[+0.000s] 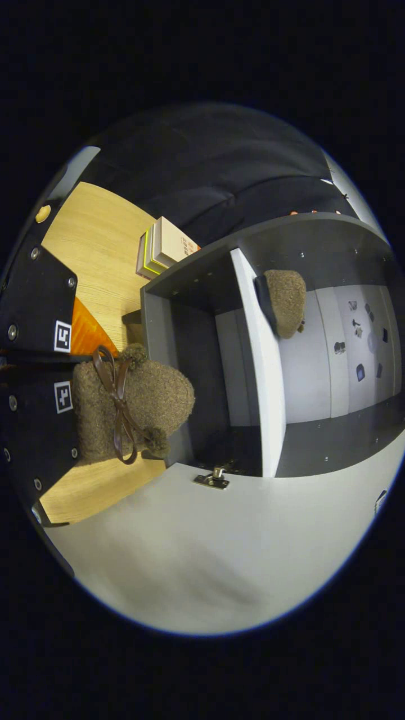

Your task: Open the shoe cabinet door, grab the shoes and put them into the shoe cabinet, then close the shoe cabinet door.

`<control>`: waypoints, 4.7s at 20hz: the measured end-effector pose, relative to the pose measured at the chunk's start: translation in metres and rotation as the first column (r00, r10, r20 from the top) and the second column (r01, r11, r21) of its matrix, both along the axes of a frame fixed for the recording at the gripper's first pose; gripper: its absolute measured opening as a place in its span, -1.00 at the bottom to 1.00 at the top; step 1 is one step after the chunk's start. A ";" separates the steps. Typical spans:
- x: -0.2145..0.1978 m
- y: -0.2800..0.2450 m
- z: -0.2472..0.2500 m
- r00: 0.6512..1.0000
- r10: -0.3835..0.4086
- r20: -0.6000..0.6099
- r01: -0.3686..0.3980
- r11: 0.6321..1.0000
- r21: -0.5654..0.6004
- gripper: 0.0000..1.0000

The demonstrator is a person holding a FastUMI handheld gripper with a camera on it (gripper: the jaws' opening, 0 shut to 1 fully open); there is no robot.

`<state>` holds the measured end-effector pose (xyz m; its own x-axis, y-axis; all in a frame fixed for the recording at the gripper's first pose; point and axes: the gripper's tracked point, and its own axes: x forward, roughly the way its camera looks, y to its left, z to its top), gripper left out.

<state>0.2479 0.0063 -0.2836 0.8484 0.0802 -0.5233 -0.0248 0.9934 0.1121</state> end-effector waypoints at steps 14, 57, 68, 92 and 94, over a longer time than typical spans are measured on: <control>0.153 0.003 0.163 0.983 0.076 0.165 -0.066 0.996 -0.066 -0.91; 0.006 -0.009 0.247 0.957 -0.014 0.289 0.050 0.992 -0.119 -0.57; -0.171 -0.077 0.262 0.919 -0.145 0.367 0.200 0.973 -0.116 -0.54; -0.166 -0.264 0.218 0.917 -0.120 0.380 0.170 0.980 -0.102 0.19; -0.166 -0.259 0.216 0.918 -0.099 0.384 0.146 0.985 -0.095 0.19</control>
